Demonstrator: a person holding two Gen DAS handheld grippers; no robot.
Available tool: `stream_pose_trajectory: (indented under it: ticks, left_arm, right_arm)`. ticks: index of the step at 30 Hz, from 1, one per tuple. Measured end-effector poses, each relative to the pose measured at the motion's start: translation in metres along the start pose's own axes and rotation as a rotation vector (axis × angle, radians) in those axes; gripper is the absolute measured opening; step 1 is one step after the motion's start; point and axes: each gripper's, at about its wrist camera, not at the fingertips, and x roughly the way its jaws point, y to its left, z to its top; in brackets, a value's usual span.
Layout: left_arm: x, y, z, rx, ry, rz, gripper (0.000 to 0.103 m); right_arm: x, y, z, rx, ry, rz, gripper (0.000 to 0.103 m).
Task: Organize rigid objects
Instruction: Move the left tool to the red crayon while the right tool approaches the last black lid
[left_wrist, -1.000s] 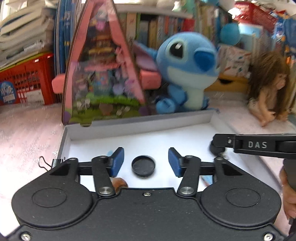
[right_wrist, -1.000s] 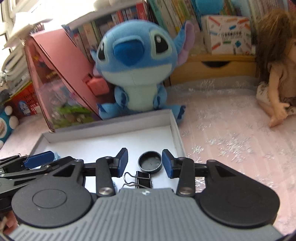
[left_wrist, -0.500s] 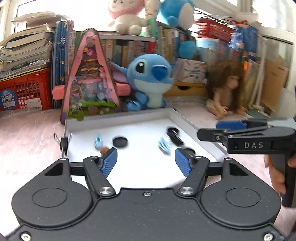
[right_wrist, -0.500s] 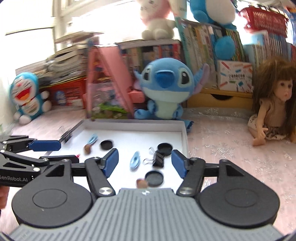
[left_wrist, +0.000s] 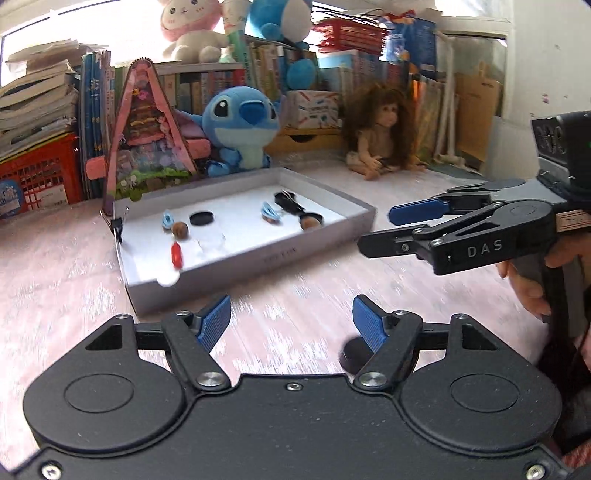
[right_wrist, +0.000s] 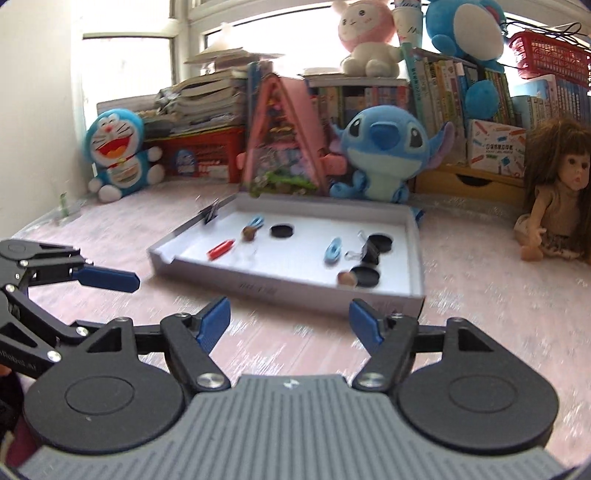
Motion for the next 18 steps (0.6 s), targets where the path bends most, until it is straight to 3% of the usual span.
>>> stream_pose_trajectory:
  ticks: [11,14,18]
  left_arm:
    - [-0.016,-0.009,-0.036,0.011,0.045,-0.055,0.071]
    - [-0.014,-0.010,-0.040,-0.004,0.062,-0.075,0.065]
    - [-0.009,-0.011,-0.045,-0.013,0.077,-0.083,0.050]
  right_arm:
    - [-0.008,0.028,-0.029,-0.059,0.047,0.065,0.083]
    - [-0.007,0.032,-0.033,-0.062,0.058,0.076,0.083]
    - [-0.006,0.035,-0.039,-0.062,0.073,0.086,0.083]
